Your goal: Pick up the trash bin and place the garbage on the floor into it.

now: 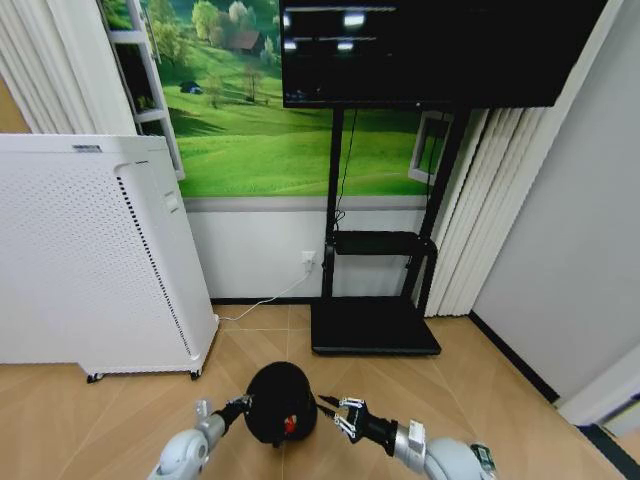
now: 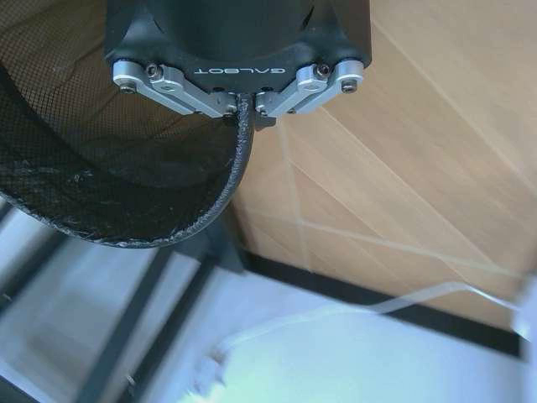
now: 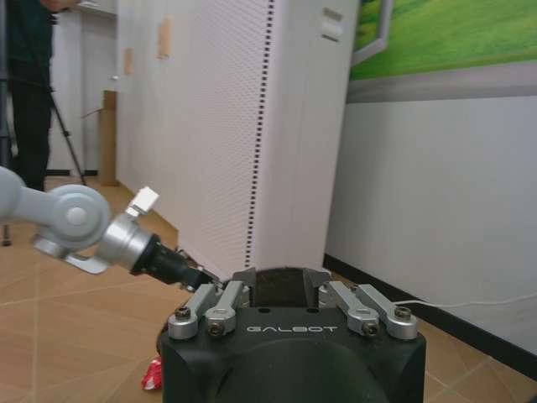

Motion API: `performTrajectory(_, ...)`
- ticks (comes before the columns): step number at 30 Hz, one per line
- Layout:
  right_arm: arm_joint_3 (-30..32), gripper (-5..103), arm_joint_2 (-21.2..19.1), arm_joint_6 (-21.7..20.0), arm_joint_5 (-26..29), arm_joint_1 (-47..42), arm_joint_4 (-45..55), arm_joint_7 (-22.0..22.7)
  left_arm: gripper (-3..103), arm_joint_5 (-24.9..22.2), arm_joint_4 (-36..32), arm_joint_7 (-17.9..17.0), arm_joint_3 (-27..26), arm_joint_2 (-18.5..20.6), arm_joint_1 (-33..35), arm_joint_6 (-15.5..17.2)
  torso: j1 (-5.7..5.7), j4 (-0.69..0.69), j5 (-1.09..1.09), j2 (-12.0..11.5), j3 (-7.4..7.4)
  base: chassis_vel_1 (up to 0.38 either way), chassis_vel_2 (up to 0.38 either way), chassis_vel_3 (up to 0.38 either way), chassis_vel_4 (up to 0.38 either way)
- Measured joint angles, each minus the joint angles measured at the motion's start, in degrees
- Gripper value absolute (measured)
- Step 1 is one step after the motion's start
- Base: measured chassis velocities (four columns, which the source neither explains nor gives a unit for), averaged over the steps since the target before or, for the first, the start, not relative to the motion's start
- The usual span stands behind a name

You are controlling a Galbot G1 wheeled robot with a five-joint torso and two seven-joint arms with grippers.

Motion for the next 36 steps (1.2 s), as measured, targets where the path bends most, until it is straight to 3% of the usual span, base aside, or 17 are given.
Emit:
performTrajectory(2, 0.1, 45, 1.8, -0.5, -1.1, -1.2, -0.1, 7.0, 3, 0.3, -2.5, -2.3, -3.6, -0.7, 2.3, -0.9, 0.0, 0.01, 0.0, 0.0, 0.0, 0.0, 0.0, 0.0, 0.0)
performTrajectory(3, 0.1, 45, 1.8, -0.5, -1.1, -1.2, -0.1, 7.0, 3, 0.3, -2.5, -2.3, -3.6, -0.7, 2.3, -0.9, 0.0, 0.01, 0.0, 0.0, 0.0, 0.0, 0.0, 0.0, 0.0)
performTrajectory(5, -0.5, 56, 5.1, -2.5, -1.8, -2.3, -0.7, 22.7, 3, 0.3, -7.1, -4.4, -9.9, -1.8, 6.4, -1.4, 0.0, 0.0, -0.01, 0.0, 0.0, 0.0, 0.0, 0.0, 0.0)
performTrajectory(6, -0.5, 56, 5.1, -2.5, -1.8, -2.3, -0.7, 22.7, 3, 0.3, -7.1, -4.4, -9.9, -1.8, 6.4, -1.4, 0.0, 0.0, -0.01, 0.0, 0.0, 0.0, 0.0, 0.0, 0.0)
performTrajectory(8, -0.2, 67, 7.0, -2.9, -2.0, -2.3, -1.4, 29.6, 3, -0.4, -11.5, -5.3, -16.2, -2.5, 9.8, -1.4, 0.0, 0.01, 0.01, 0.0, -0.01, 0.0, 0.0, 0.0, 0.0)
performTrajectory(12, 0.9, 78, 7.1, -3.4, -3.7, -2.1, -1.8, 31.4, 3, -2.1, -16.8, -5.4, -22.2, -2.5, 13.4, -1.2, -0.01, 0.03, 0.0, 0.0, -0.01, 0.0, 0.0, 0.0, 0.0)
performTrajectory(14, 1.1, 88, 6.7, -3.9, -4.2, -2.2, -1.9, 31.9, 3, -3.7, -22.3, -5.5, -26.8, -3.0, 16.3, -0.8, -0.01, 0.01, 0.02, 0.0, -0.01, 0.0, 0.0, 0.0, 0.0)
performTrajectory(17, 1.0, 98, 6.8, -3.9, -4.5, -2.4, -1.7, 32.1, 3, -5.0, -26.1, -6.1, -29.2, -4.1, 18.6, -0.5, 0.0, 0.0, 0.01, 0.0, -0.01, 0.0, 0.0, 0.0, 0.0)
performTrajectory(26, 0.9, 100, 7.2, -3.0, -5.4, -3.5, -2.0, 32.0, 3, -9.2, -35.5, -10.9, -33.2, -9.1, 26.2, 0.1, -0.01, 0.01, 0.02, 0.0, -0.01, 0.07, 0.052, -0.069, -0.048)
performTrajectory(30, 1.4, 100, 7.9, -2.0, -5.9, -4.6, -2.5, 32.0, 3, -11.1, -39.1, -17.5, -33.8, -9.7, 27.4, 0.9, -0.01, 0.0, 0.02, 0.0, -0.01, 0.172, 0.171, -0.187, -0.168)
performTrajectory(31, 1.4, 100, 7.9, -2.0, -5.9, -4.6, -2.5, 32.0, 3, -11.1, -39.1, -17.5, -33.8, -9.7, 27.4, 0.9, -0.01, 0.0, 0.02, 0.0, -0.01, 0.192, 0.204, -0.21, -0.178)
performTrajectory(33, 1.9, 100, 8.6, -1.5, -6.2, -5.4, -2.7, 32.0, 3, -12.6, -40.7, -23.5, -34.5, -9.9, 28.0, 2.1, -0.01, 0.0, 0.01, 0.0, 0.0, 0.207, 0.259, -0.227, -0.247)
performTrajectory(34, 1.9, 100, 8.6, -1.5, -6.2, -5.4, -2.7, 32.0, 3, -12.6, -40.7, -23.5, -34.5, -9.9, 28.0, 2.1, -0.01, 0.0, 0.01, 0.0, 0.0, 0.222, 0.259, -0.232, -0.245)
performTrajectory(36, 1.9, 100, 9.2, -1.1, -6.5, -6.0, -2.8, 32.0, 3, -15.0, -41.8, -28.8, -35.9, -10.4, 29.1, 4.2, -0.01, 0.0, 0.01, 0.0, 0.0, 0.246, 0.251, -0.255, -0.264)
